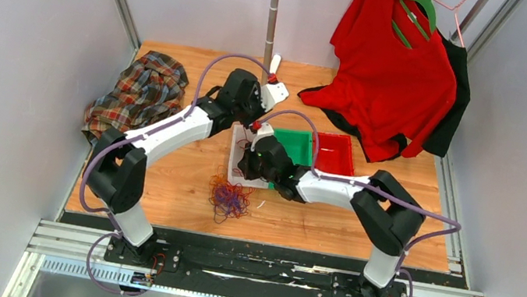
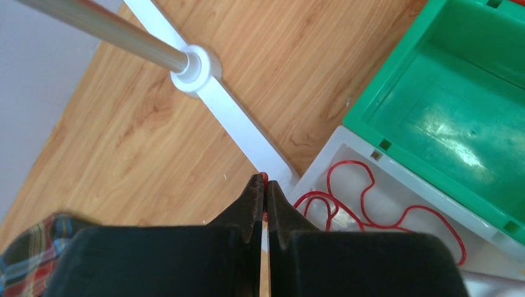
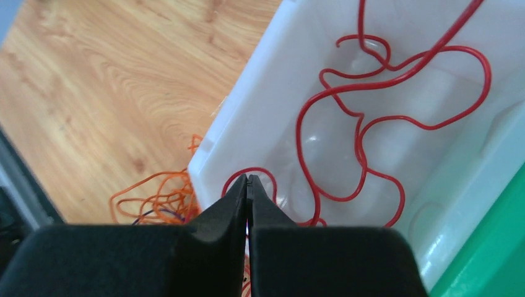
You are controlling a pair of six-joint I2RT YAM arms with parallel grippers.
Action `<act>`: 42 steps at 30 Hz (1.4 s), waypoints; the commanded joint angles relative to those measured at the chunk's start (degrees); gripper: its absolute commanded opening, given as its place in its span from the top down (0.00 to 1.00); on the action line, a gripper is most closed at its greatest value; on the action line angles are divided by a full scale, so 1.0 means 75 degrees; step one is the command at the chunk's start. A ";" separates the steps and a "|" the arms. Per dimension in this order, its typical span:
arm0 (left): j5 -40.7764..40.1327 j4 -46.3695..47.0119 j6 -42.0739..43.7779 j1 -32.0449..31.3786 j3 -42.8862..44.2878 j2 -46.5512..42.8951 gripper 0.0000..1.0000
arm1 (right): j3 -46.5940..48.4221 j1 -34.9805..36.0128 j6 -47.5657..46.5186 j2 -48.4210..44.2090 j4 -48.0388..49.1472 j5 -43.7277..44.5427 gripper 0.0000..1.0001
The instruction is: Untangle the cables
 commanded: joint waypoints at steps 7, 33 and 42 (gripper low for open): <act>0.0783 -0.0940 -0.1096 0.0078 0.0209 -0.0614 1.00 | 0.0674 0.0219 -0.0454 0.0913 -0.1089 0.1935 0.99; 0.0783 0.0074 -0.2193 -0.0011 -0.1245 -0.0034 1.00 | -0.3026 0.0488 -0.0229 -0.3519 0.2576 0.3797 0.85; -0.0006 0.0586 -0.1301 -0.0153 -0.0978 0.0682 0.97 | -0.3583 0.0406 -0.0442 -0.4553 0.1738 0.4007 0.78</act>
